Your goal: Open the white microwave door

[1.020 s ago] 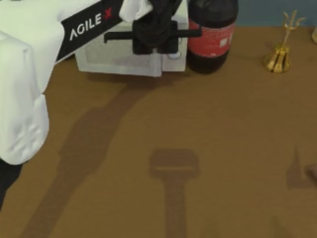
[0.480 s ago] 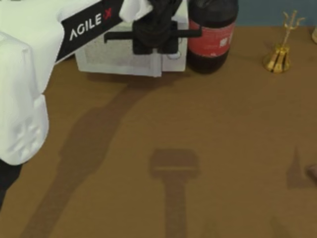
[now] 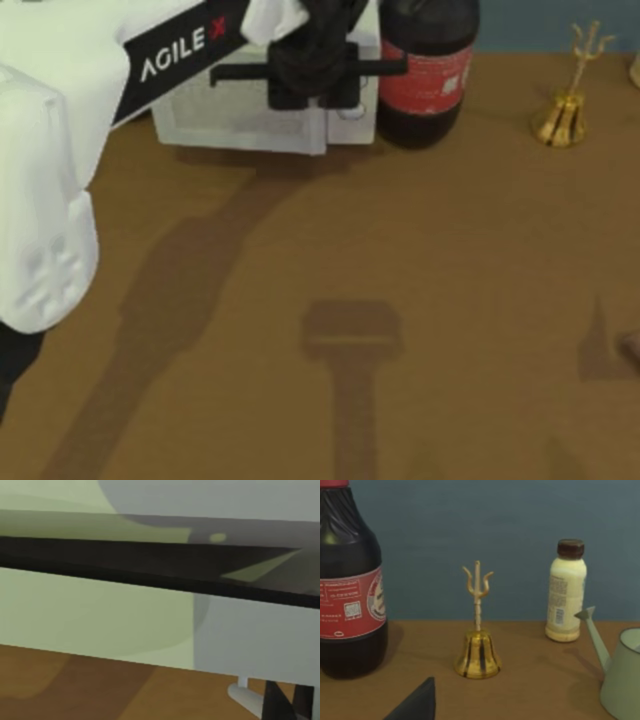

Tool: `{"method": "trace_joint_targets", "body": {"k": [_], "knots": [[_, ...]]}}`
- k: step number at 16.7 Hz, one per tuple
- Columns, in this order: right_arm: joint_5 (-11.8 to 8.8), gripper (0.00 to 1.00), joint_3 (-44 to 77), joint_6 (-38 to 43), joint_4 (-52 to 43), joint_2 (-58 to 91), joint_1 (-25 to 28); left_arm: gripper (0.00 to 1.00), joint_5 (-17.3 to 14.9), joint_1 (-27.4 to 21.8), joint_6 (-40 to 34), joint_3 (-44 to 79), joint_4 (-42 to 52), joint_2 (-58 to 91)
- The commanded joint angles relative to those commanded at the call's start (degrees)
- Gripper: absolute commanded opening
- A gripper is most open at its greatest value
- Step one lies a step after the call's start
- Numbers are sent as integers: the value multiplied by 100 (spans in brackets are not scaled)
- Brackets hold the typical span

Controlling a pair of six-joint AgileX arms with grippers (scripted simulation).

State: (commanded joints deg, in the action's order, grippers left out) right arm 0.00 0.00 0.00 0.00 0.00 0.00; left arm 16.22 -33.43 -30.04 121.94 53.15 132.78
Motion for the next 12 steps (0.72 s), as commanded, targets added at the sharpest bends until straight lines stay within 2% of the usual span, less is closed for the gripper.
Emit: {"method": "trace_joint_targets", "body": {"k": [6, 12], "knots": [[0, 100, 0, 0, 0, 0, 0, 0, -53, -30, 38, -108, -61, -23], [0, 100, 0, 0, 0, 0, 0, 0, -237, 37, 502, -977, -530, -572]]}}
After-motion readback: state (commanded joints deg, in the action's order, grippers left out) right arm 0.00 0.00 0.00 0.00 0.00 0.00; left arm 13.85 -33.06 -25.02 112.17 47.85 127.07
